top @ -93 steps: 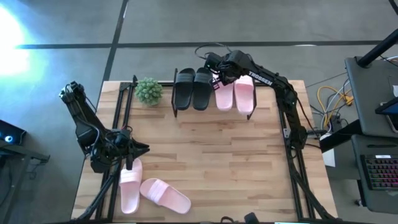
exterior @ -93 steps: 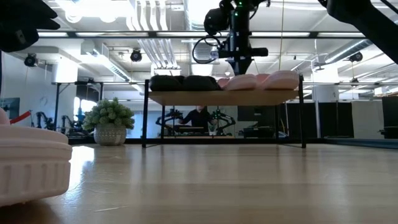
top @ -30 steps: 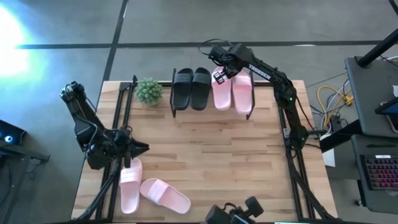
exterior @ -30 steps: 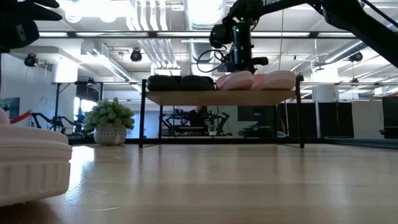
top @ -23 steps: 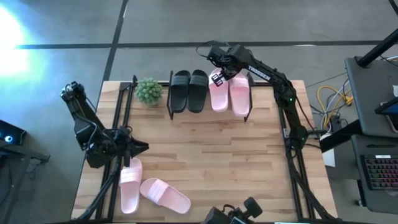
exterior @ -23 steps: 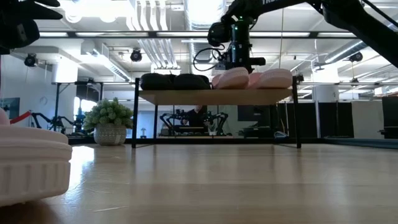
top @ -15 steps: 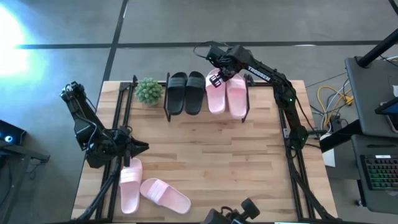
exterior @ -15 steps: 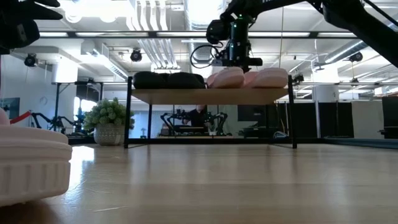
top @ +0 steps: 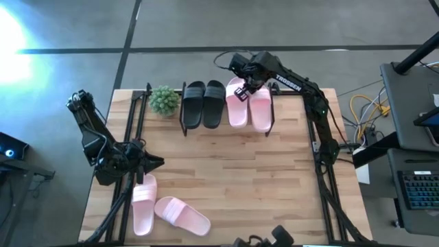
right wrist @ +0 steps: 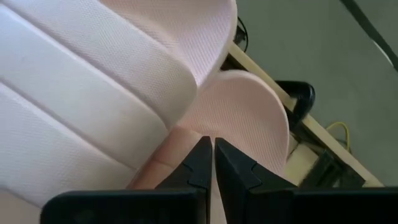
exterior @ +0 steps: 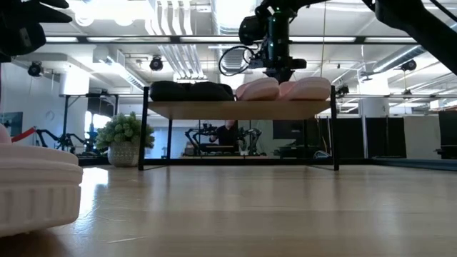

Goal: Pick and place slides into the shelf
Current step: Put the pink slipper on the shelf

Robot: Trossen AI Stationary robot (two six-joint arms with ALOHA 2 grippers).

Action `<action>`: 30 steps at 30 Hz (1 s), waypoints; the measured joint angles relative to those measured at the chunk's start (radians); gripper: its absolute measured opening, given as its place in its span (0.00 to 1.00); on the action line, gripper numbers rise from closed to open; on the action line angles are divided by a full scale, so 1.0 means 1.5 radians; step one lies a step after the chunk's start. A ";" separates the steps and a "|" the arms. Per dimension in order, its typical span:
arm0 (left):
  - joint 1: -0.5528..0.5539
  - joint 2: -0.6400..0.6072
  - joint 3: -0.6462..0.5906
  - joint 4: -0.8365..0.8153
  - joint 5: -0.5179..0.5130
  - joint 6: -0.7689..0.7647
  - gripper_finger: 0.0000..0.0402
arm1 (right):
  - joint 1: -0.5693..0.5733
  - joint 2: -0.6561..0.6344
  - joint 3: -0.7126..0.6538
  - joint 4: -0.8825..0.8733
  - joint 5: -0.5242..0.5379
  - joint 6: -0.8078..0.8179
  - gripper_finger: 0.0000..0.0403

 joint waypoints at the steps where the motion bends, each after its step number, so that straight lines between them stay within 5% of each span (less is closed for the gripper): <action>1: 0.000 0.000 0.000 0.000 0.000 0.000 0.17 | 0.001 0.000 0.000 0.000 0.001 0.000 0.03; 18: 0.000 0.000 0.000 0.000 0.000 0.000 0.17 | -0.005 -0.002 -0.003 -0.004 0.096 0.006 0.03; 30: 0.000 0.000 0.000 0.000 0.000 0.016 0.17 | -0.029 0.028 -0.005 0.078 -0.006 -0.019 0.03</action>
